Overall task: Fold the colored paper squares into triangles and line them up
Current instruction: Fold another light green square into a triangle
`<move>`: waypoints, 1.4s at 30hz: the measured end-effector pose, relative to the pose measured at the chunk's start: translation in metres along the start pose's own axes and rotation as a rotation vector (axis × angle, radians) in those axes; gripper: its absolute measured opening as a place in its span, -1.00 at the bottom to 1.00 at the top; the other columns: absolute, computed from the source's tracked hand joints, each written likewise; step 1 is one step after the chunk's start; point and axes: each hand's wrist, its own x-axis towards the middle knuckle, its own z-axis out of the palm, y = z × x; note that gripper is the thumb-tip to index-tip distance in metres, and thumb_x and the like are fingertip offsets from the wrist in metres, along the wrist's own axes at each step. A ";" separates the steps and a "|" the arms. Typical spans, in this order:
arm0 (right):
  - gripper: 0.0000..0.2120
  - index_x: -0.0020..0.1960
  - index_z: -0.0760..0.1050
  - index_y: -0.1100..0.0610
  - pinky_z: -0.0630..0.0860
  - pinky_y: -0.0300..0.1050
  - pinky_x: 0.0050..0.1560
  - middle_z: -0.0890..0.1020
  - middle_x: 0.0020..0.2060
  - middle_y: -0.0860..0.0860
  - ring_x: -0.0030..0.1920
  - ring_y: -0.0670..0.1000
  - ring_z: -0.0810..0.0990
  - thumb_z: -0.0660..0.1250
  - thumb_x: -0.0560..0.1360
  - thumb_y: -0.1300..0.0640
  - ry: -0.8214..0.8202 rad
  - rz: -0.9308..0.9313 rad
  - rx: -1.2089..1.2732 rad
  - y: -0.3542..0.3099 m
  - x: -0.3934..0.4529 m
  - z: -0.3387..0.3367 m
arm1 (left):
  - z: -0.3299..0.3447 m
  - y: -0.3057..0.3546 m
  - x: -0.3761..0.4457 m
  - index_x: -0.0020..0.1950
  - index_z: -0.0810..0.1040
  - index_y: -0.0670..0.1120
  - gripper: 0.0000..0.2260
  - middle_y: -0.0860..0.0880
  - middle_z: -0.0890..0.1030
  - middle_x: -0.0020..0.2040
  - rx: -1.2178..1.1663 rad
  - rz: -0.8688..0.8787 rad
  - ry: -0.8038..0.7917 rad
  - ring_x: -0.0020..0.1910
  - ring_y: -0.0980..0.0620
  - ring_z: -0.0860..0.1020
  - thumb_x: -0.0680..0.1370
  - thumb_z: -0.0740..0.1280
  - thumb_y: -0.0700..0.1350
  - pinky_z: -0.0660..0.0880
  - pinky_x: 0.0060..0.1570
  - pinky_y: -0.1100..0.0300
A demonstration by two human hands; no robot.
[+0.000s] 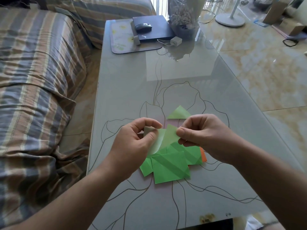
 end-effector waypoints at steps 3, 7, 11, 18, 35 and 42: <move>-0.71 -0.15 0.58 0.26 0.64 -0.16 -0.19 0.70 -0.31 0.15 -0.23 0.05 0.71 0.54 0.34 0.06 0.038 0.022 -0.001 -0.002 0.001 0.004 | 0.000 -0.002 0.001 0.04 0.72 0.02 -0.85 -0.07 0.72 -0.06 -0.008 -0.054 -0.002 -0.21 0.08 0.64 0.62 0.40 -0.21 0.63 -0.23 0.11; -0.77 -0.17 0.57 0.25 0.62 -0.15 -0.23 0.70 -0.31 0.16 -0.25 0.06 0.71 0.56 0.43 0.13 0.064 0.018 -0.062 -0.002 0.002 0.007 | 0.004 0.000 0.002 0.05 0.73 -0.06 -0.84 -0.11 0.72 -0.06 -0.029 -0.118 -0.009 -0.21 0.13 0.62 0.62 0.37 -0.25 0.61 -0.26 0.22; -0.82 -0.18 0.60 0.21 0.54 0.00 -0.21 0.68 -0.35 0.14 -0.32 0.03 0.61 0.57 0.45 0.17 0.108 -0.048 -0.169 0.000 0.001 0.010 | 0.006 -0.003 0.005 0.05 0.73 -0.08 -0.86 -0.10 0.70 -0.07 -0.130 -0.178 -0.075 -0.13 -0.03 0.62 0.63 0.37 -0.18 0.62 -0.15 -0.04; -0.86 -0.17 0.62 0.16 0.53 0.01 -0.24 0.67 -0.33 0.18 -0.33 0.03 0.60 0.58 0.44 0.18 0.137 -0.100 -0.152 0.003 -0.001 0.011 | 0.006 -0.001 0.001 0.07 0.71 -0.11 -0.73 -0.20 0.70 -0.08 -0.130 -0.101 -0.139 -0.18 0.00 0.64 0.43 0.49 -0.03 0.62 -0.19 0.02; -0.81 -0.12 0.68 0.14 0.60 0.10 -0.12 0.71 -0.25 0.15 -0.20 0.10 0.61 0.56 0.40 0.04 0.025 -0.034 -0.218 -0.002 -0.002 -0.002 | 0.003 -0.005 0.003 -0.11 0.69 -0.07 -0.91 -0.09 0.73 -0.13 -0.012 -0.029 -0.061 -0.17 -0.09 0.69 0.48 0.56 -0.18 0.66 -0.13 -0.08; -0.76 -0.15 0.69 0.24 0.62 -0.05 -0.09 0.71 -0.18 0.26 -0.20 0.05 0.66 0.59 0.30 0.10 -0.038 -0.028 -0.123 -0.009 -0.006 -0.011 | 0.001 0.000 0.004 -0.13 0.68 -0.12 -0.91 -0.10 0.73 -0.15 0.003 0.006 -0.115 -0.18 -0.03 0.69 0.47 0.56 -0.24 0.67 -0.15 0.00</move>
